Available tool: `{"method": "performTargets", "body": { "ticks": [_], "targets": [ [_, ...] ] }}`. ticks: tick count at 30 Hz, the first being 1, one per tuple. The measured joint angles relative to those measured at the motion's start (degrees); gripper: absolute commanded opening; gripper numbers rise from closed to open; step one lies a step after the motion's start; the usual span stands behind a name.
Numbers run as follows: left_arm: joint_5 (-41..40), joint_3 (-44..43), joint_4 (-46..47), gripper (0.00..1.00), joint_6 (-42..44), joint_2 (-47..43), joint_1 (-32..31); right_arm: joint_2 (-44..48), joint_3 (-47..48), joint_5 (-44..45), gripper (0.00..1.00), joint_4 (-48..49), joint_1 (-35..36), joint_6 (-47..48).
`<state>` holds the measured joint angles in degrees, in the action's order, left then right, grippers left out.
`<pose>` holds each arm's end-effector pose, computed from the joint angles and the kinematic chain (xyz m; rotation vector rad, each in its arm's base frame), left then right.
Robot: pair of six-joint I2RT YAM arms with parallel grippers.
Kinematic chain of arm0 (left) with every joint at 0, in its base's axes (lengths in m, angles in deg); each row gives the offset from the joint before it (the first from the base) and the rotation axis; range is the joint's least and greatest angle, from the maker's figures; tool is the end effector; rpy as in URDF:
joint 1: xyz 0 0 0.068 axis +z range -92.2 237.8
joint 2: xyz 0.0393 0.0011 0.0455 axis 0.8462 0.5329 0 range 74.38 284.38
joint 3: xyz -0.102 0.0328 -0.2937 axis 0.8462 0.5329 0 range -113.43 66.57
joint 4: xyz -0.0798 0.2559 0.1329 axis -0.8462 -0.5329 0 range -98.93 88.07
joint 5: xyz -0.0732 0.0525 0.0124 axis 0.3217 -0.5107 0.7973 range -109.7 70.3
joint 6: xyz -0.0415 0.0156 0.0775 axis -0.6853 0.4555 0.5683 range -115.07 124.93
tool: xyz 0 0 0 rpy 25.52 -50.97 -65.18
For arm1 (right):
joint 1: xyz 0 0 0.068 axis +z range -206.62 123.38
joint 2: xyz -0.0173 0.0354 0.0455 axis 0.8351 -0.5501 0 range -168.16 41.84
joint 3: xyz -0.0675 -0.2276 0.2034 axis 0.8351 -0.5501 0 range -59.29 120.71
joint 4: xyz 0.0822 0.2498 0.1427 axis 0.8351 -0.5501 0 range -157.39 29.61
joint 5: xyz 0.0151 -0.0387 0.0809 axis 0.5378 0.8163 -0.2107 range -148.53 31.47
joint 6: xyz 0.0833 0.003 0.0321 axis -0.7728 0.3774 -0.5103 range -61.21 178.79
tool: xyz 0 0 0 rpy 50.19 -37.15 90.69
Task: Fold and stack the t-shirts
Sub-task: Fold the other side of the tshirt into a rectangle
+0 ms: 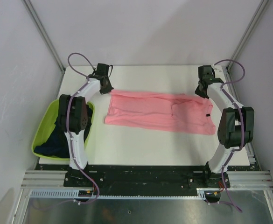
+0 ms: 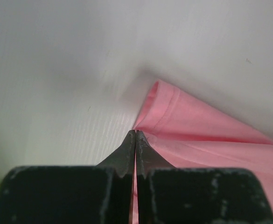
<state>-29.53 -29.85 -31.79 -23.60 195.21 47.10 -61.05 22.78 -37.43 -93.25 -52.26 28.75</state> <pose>0.5425 -0.0888 0.1885 -0.4556 2.4574 -0.0680 0.4644 0.0067 0.2461 0.6836 2.3330 -0.1964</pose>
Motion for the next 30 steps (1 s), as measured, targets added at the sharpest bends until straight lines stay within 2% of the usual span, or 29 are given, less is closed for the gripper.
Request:
{"method": "performTargets", "body": {
  "ticks": [19,30],
  "targets": [
    [-0.1,6.0,0.7,0.00,-0.1,-5.8,0.0,3.4,-0.7,2.1,0.00,-4.4,-2.3,-1.0],
    [-0.1,11.7,1.1,0.00,-1.2,-8.2,0.0,5.5,-5.0,2.1,0.00,-4.8,-2.6,-1.3]
  ]
}}
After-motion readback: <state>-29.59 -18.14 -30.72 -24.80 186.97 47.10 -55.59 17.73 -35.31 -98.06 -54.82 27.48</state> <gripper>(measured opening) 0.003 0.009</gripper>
